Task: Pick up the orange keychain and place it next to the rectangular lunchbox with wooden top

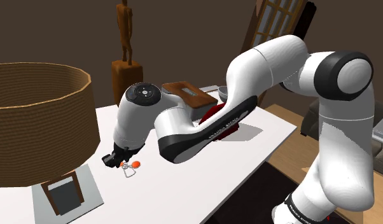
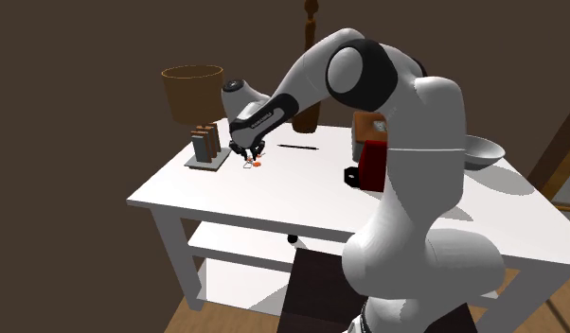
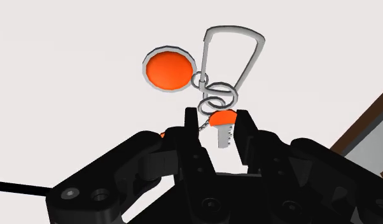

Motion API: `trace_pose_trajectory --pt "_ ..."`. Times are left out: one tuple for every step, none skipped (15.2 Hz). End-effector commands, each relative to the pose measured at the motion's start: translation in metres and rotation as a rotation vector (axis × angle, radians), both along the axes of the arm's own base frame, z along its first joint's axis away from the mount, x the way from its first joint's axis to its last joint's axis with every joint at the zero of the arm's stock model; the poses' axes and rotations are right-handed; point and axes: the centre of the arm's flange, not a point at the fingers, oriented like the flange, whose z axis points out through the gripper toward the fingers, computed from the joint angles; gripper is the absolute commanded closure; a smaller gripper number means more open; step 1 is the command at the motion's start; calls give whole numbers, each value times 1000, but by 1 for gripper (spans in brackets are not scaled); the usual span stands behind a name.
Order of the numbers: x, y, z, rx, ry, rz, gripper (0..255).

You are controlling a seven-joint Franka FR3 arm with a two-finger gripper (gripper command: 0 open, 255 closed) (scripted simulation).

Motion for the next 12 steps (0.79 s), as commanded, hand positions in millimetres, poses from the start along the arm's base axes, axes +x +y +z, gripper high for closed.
trace_pose_trajectory --pt "1 0 8 -3 2 -1 255" --pt "1 0 14 -3 2 -1 255" --pt "1 0 19 -3 2 -1 255" --pt "1 0 24 -3 2 -1 255" --pt "1 0 29 -3 2 -1 255" --pt "1 0 35 -3 2 -1 255" --pt "1 0 40 -3 2 -1 255" --pt "1 0 45 -3 2 -1 255" --pt "1 0 50 -3 2 -1 255" --pt "1 0 56 -3 2 -1 255" --pt "1 0 61 -3 2 -1 255" --pt "1 0 66 -3 2 -1 255"
